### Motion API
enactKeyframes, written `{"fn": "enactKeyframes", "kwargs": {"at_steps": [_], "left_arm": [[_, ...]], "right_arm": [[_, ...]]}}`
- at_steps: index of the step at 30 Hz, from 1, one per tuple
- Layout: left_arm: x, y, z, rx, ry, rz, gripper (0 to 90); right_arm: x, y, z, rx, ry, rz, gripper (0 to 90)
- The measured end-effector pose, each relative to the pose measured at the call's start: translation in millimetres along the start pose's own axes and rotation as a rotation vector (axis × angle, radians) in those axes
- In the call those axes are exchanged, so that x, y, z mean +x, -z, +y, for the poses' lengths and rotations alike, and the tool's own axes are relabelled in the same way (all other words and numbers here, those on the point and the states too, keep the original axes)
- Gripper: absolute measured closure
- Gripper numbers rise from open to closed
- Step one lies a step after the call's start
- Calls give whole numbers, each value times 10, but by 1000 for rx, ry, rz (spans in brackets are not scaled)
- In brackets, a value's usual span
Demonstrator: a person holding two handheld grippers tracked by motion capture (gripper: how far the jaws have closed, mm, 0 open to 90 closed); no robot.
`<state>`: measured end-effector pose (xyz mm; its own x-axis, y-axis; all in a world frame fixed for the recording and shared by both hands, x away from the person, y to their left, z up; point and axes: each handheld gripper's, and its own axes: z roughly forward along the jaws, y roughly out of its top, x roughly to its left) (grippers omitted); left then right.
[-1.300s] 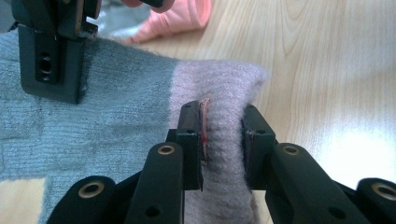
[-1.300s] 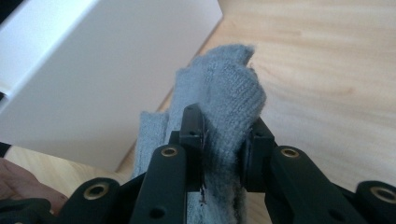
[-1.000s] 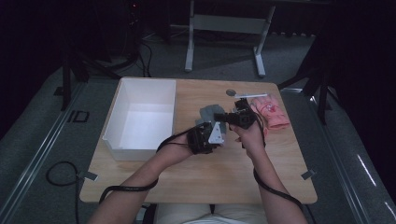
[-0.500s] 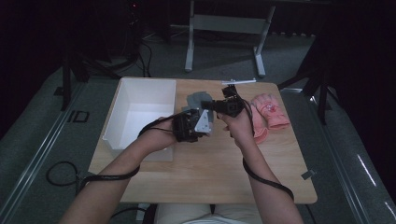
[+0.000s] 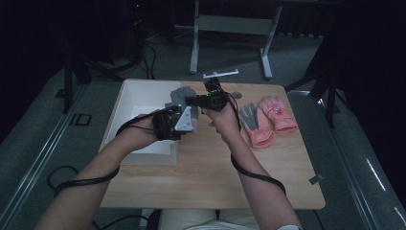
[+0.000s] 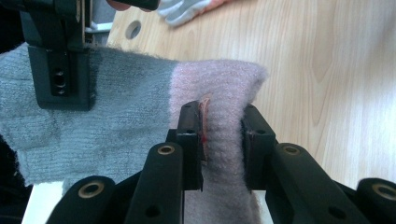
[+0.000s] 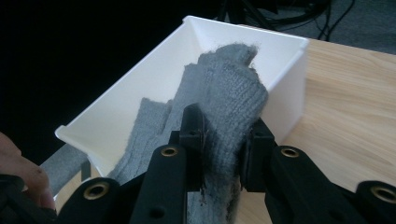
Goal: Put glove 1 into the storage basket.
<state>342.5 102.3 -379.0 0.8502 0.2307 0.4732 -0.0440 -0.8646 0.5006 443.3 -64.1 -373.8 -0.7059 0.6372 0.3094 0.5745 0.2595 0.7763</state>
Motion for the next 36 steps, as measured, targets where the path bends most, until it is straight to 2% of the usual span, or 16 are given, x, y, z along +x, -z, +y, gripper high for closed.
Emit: {"fn": "enactKeyframes", "kwargs": {"at_steps": [6, 14, 19, 22, 26, 31, 34, 36], "left_arm": [[43, 109, -221, 32, 28, -5, 734], [113, 240, -626, 88, 72, -48, 734], [128, 222, -849, 86, 75, -71, 734], [135, 137, -947, 84, 55, -84, 735], [108, -32, -1025, 107, 22, -108, 736], [59, -234, -1074, 164, -31, -111, 737], [29, -353, -1077, 203, -76, -107, 737], [26, -415, -1076, 219, -83, -112, 738]], "right_arm": [[170, -247, 69, 19, 14, 17, 748], [420, -662, 101, 53, 21, 53, 748], [499, -863, 70, 68, 14, 62, 748], [474, -971, 38, 87, -5, 50, 748], [438, -1114, -24, 128, -2, 19, 749], [383, -1277, -86, 187, -8, -21, 748], [372, -1347, -95, 219, -35, -55, 746], [403, -1389, -79, 246, -11, -82, 741]]}}
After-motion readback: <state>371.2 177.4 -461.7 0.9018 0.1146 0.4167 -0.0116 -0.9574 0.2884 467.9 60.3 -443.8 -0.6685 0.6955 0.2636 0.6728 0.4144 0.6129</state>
